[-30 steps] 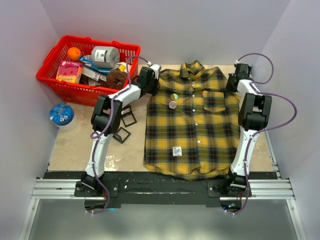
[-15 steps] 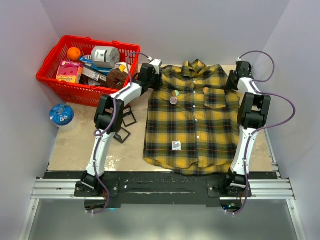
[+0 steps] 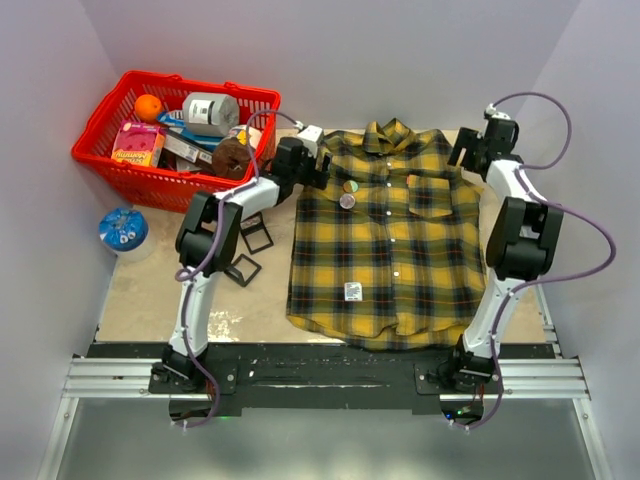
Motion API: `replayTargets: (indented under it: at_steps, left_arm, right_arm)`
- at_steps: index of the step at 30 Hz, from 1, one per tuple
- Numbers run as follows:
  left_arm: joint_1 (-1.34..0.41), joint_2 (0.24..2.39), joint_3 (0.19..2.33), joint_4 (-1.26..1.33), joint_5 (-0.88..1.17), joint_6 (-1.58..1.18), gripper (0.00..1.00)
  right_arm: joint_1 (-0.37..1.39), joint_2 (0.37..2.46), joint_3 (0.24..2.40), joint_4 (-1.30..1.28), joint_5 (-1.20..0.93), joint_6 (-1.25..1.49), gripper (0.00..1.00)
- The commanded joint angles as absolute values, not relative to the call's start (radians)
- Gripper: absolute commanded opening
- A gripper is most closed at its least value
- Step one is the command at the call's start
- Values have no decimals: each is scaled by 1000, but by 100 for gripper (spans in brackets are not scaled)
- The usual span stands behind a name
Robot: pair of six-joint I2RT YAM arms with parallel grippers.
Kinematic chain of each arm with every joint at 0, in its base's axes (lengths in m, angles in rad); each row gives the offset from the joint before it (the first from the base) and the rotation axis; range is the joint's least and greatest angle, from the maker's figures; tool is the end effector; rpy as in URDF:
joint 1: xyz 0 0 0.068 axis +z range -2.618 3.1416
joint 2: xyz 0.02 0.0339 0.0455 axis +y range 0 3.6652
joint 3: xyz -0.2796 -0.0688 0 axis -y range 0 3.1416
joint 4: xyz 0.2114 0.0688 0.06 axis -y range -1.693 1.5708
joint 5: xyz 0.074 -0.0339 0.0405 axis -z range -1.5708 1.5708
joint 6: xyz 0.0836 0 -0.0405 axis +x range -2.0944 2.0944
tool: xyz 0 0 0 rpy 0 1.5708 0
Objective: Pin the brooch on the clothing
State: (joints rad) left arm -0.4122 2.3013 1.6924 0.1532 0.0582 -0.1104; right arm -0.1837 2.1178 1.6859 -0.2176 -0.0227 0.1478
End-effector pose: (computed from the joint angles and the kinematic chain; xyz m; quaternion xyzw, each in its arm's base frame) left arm 0.5072 -0.2271 0.1808 0.1427 0.8362 -0.1605 0.5046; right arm 0.4998 -0.0909 0.2230 0.1428 0.8843 0.0022 0.4446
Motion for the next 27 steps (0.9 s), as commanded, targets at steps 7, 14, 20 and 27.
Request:
replayTargets:
  at_steps: [7, 14, 20, 27]
  left_arm:
    - [-548, 1956, 1689, 245, 34, -71, 99]
    - [-551, 1734, 1530, 236, 3, -141, 99]
    - [-546, 1427, 1315, 216, -60, -176, 99]
    - [-299, 1192, 1178, 7, 149, -325, 99]
  right_arm:
    - [-104, 1766, 1464, -92, -29, 192, 86]
    - [-52, 1513, 1315, -81, -18, 199, 86]
    - [-51, 1304, 1189, -107, -12, 195, 87]
    - [-51, 1079, 1082, -164, -3, 204, 88]
